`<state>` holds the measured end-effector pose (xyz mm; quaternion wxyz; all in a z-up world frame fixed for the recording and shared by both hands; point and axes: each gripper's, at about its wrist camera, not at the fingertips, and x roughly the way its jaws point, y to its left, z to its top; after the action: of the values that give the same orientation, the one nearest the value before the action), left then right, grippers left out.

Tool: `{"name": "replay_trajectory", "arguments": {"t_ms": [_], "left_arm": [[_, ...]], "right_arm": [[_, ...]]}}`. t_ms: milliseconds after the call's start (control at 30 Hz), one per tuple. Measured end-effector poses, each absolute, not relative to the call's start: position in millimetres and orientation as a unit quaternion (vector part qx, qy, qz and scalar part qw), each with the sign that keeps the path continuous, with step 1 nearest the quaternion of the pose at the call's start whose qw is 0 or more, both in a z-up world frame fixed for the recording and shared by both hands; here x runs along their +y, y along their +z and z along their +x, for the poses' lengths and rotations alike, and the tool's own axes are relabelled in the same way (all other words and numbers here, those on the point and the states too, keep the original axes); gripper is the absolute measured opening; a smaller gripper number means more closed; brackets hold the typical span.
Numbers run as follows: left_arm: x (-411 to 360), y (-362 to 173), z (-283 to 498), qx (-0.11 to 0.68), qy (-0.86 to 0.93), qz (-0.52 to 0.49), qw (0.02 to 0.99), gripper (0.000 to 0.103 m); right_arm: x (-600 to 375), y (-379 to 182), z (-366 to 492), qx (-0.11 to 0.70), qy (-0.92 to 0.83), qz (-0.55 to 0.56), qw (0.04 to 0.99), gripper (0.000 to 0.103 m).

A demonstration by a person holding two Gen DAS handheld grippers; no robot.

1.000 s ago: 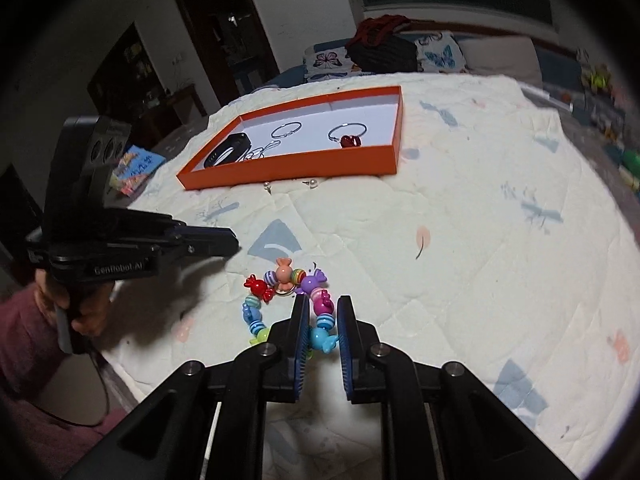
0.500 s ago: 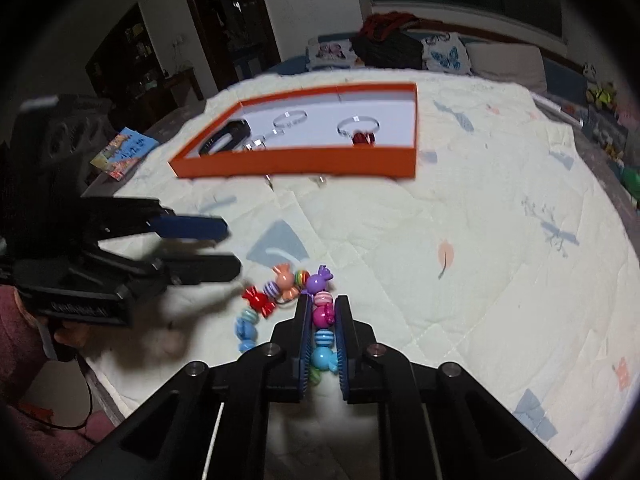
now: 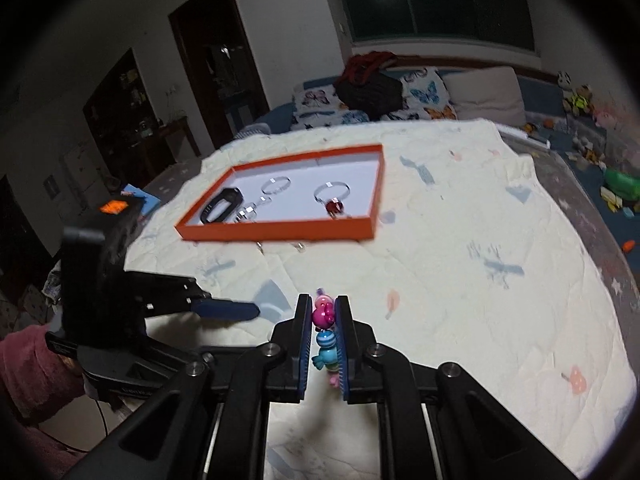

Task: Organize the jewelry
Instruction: 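Grasp and lift the candy-bead bracelet with the right tool while the left tool holds the ring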

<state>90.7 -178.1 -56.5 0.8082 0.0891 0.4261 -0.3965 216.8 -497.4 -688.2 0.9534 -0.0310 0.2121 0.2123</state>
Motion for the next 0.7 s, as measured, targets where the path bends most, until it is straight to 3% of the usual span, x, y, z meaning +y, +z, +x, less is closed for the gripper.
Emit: {"name": "replay_trajectory", "arguments": {"t_ms": [467, 700], "left_arm": [[-192.4, -59.4, 93.8, 0.414, -0.395, 0.117, 0.811, 0.018], [-190.0, -53.8, 88.7, 0.398, -0.386, 0.122, 0.823, 0.018]], "right_arm": [[-497.9, -705.4, 220.8, 0.233, 0.207, -0.026, 0.950, 0.014], [-494.2, -698.1, 217.2, 0.227, 0.214, -0.028, 0.950, 0.013]]}}
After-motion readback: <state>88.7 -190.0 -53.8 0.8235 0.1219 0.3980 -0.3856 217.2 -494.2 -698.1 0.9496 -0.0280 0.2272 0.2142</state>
